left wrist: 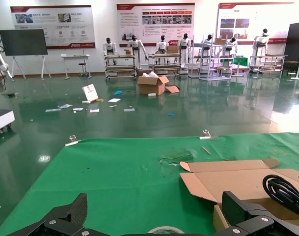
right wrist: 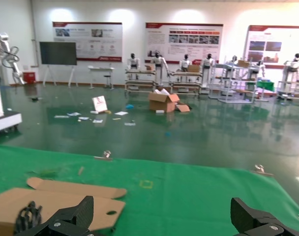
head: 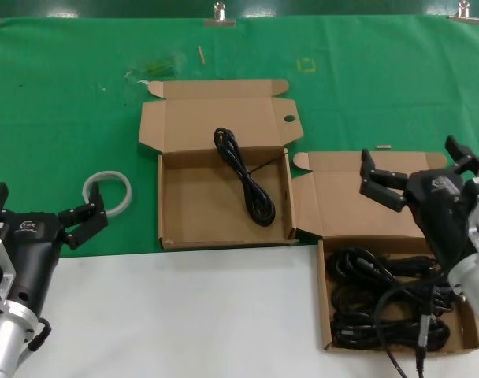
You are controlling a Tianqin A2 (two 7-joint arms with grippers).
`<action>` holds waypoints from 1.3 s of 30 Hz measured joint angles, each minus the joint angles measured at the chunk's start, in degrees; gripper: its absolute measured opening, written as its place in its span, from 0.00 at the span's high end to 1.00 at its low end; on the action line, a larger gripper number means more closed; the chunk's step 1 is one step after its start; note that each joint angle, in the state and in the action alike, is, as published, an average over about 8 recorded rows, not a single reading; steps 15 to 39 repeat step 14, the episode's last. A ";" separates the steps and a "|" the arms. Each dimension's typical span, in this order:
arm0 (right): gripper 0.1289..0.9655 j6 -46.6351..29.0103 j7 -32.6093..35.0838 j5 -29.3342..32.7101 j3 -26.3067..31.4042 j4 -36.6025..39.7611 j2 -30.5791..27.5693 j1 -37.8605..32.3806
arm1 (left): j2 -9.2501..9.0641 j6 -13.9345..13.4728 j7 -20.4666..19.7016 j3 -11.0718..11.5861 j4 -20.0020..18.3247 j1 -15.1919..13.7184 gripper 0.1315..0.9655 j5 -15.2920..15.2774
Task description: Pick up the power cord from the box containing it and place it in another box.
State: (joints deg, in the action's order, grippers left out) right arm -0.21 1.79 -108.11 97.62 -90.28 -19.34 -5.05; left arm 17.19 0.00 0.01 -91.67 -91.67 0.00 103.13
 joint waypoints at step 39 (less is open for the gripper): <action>0.00 0.17 -1.42 3.93 -4.70 -1.10 1.70 3.99 | 0.00 0.00 -0.01 0.00 0.00 0.00 0.00 0.00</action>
